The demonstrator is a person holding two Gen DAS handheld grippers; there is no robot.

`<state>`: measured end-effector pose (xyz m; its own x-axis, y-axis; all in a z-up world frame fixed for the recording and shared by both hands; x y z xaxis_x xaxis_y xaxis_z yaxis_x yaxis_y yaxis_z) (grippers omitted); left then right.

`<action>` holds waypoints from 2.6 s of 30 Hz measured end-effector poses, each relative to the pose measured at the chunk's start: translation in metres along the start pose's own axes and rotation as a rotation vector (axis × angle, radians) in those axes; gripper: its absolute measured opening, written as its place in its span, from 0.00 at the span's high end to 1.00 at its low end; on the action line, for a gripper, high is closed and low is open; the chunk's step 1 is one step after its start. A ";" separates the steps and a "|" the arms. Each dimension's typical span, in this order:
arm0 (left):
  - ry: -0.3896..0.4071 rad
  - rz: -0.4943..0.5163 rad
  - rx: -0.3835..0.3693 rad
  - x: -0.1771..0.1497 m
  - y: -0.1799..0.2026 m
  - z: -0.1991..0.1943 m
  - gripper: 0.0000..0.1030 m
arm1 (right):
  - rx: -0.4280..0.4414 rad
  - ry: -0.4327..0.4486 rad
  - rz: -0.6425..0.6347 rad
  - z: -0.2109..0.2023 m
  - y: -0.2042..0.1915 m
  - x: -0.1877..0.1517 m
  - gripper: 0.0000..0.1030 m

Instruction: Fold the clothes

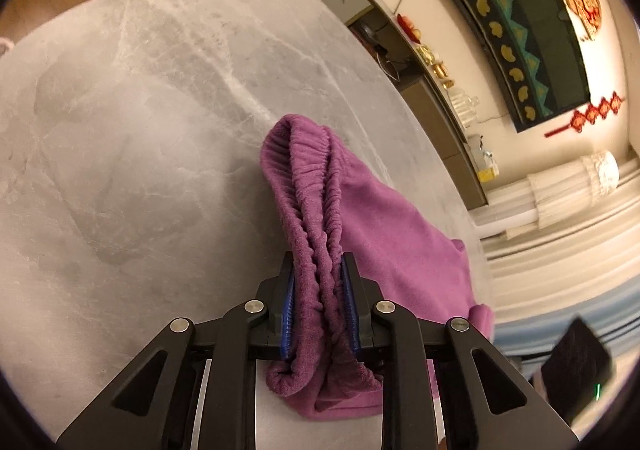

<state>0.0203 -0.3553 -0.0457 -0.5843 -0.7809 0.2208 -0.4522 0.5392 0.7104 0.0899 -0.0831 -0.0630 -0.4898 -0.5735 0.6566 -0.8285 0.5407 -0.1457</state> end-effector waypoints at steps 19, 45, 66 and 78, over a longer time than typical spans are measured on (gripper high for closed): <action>-0.191 0.528 -0.270 -0.096 0.206 0.063 0.52 | 0.054 0.003 0.680 0.030 0.209 -0.096 0.53; -0.151 0.512 -0.004 -0.059 0.162 0.104 0.44 | -0.184 -0.101 0.332 0.194 0.150 -0.056 0.77; -0.205 0.553 -0.018 -0.061 0.195 0.075 0.44 | -0.197 -0.004 0.292 0.187 0.140 -0.098 0.77; -0.171 0.589 0.052 -0.101 0.209 0.069 0.35 | -0.358 0.123 0.508 0.086 0.235 -0.176 0.22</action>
<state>-0.0618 -0.1420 0.0338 -0.8440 -0.2878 0.4526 -0.0504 0.8827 0.4672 -0.0420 0.0918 -0.2762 -0.7454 -0.1275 0.6543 -0.3482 0.9115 -0.2191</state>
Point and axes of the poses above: each gripper's, at about its wrist camera, not at the fingertips, and z roughly the way its jaws point, y to its right, x to its top, the point moved 3 cm from there along z, roughly the way its jaws point, and after that the axes turned 7 degrees about -z, right-handed, at the moved point
